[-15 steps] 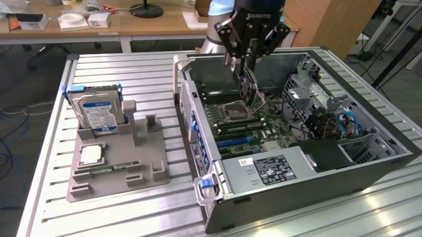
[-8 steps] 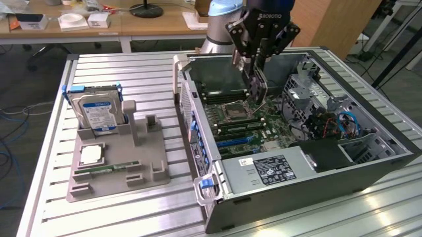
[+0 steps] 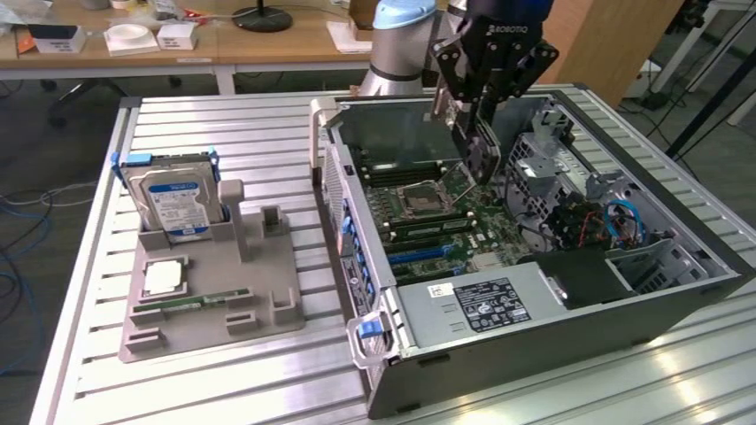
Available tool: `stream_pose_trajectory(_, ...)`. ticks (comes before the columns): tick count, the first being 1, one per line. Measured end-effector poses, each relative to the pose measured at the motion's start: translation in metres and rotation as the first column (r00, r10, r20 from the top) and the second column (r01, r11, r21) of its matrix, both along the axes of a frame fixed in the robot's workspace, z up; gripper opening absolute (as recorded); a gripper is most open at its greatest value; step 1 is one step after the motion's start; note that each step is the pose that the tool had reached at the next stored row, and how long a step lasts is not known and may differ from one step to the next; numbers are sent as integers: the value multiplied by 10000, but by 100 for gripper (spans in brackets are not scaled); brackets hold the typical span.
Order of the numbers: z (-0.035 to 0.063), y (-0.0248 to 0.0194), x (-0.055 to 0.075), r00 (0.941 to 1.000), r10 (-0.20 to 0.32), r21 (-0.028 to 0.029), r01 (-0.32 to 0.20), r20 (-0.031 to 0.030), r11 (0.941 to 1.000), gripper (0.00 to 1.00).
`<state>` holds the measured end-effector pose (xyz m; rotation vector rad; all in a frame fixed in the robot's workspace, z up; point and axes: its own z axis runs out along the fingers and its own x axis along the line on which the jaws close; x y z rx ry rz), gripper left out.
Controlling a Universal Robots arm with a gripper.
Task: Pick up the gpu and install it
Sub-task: 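Pick up the gpu and move the gpu toward the slot, then insert the gpu into the slot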
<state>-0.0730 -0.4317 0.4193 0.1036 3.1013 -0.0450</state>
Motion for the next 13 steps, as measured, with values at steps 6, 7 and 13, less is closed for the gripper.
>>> stream_pose_trajectory(6, 0, -1, 59, 10000, 1, 0, -1, 0, 10000, 26)
stream_pose_trajectory(7, 0, 0, 60, 10000, 1, 1, -1, -1, 10000, 26)
stream_pose_trajectory(13, 0, 0, 60, 10000, 2, 1, -2, 0, 10000, 26)
